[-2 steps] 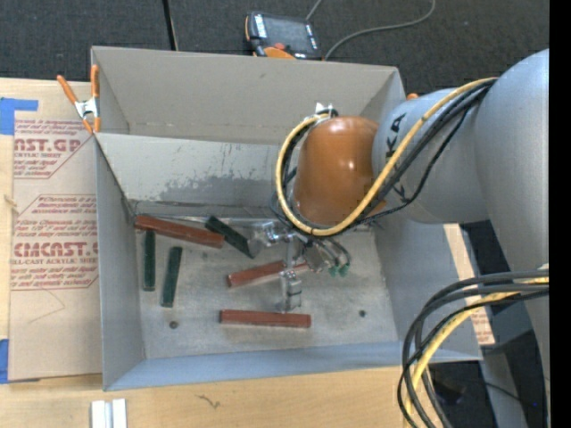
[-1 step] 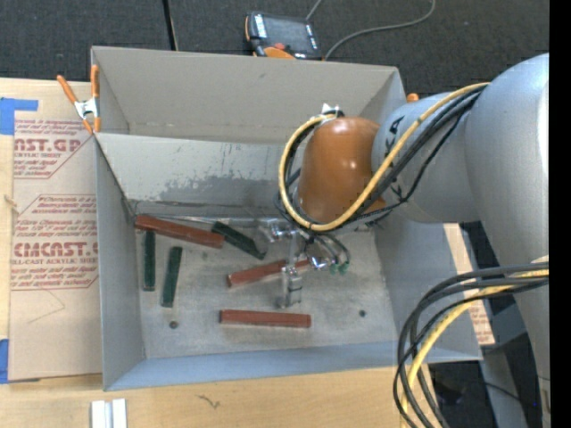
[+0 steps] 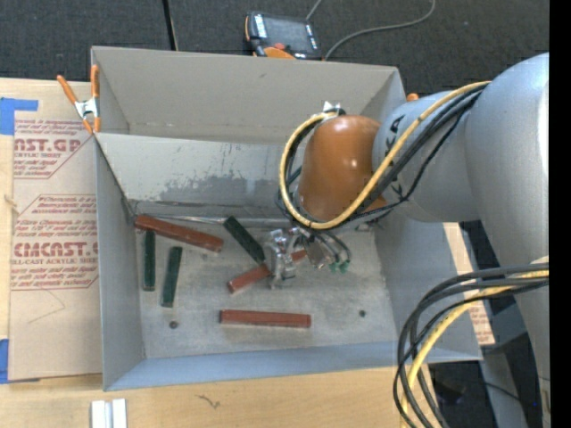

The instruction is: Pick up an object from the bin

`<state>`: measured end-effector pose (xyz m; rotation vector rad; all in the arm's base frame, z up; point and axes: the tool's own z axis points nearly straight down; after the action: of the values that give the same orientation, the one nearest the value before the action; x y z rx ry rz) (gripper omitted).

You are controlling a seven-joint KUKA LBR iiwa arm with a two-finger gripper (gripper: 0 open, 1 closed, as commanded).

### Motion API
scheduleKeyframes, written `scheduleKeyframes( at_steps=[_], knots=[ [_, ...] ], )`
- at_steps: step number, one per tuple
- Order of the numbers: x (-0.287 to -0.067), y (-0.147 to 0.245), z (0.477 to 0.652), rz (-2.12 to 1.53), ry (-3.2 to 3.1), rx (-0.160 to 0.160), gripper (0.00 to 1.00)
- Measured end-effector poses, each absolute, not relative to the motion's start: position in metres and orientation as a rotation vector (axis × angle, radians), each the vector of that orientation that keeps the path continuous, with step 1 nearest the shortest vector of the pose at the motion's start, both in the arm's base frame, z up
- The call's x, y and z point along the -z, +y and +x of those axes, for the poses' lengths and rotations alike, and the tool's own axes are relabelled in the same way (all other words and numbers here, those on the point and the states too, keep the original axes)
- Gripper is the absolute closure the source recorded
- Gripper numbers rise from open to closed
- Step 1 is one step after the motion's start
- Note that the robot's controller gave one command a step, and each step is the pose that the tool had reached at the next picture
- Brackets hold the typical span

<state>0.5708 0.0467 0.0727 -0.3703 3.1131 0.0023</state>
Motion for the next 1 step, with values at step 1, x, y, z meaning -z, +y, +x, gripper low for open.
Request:
scheduleKeyframes(
  at_steps=[1],
  knots=[
    [-0.1737,0.059,0.5602,-0.047,3.134,-0.003,1.0]
  ],
)
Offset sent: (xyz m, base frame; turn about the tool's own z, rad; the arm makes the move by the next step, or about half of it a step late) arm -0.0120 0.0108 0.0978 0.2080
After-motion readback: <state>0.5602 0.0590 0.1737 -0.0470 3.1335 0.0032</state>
